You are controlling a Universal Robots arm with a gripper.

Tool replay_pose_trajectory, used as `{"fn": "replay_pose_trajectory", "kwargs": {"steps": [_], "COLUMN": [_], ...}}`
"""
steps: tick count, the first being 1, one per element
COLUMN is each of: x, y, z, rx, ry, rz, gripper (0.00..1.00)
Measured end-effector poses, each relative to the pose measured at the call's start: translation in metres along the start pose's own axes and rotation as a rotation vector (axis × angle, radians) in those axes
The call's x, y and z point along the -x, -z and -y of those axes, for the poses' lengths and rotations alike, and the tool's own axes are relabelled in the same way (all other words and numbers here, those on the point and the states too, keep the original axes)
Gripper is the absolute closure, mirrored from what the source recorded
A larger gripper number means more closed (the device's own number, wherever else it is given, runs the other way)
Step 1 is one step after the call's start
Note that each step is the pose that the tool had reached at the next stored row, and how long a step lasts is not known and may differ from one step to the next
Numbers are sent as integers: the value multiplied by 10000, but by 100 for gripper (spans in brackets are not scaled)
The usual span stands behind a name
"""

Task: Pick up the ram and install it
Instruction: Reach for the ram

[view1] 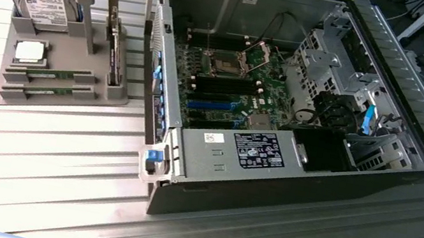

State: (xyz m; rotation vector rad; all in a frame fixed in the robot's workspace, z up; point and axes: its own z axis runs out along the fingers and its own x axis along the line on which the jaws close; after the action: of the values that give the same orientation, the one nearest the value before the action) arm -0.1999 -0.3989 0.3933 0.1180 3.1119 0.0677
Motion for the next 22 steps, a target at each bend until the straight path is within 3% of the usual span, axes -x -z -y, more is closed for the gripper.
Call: {"fn": "replay_pose_trajectory", "kwargs": {"steps": [22], "x": [-320], "y": [9], "z": [24], "rx": [0], "ry": [0], "rz": [0], "gripper": [90]}}
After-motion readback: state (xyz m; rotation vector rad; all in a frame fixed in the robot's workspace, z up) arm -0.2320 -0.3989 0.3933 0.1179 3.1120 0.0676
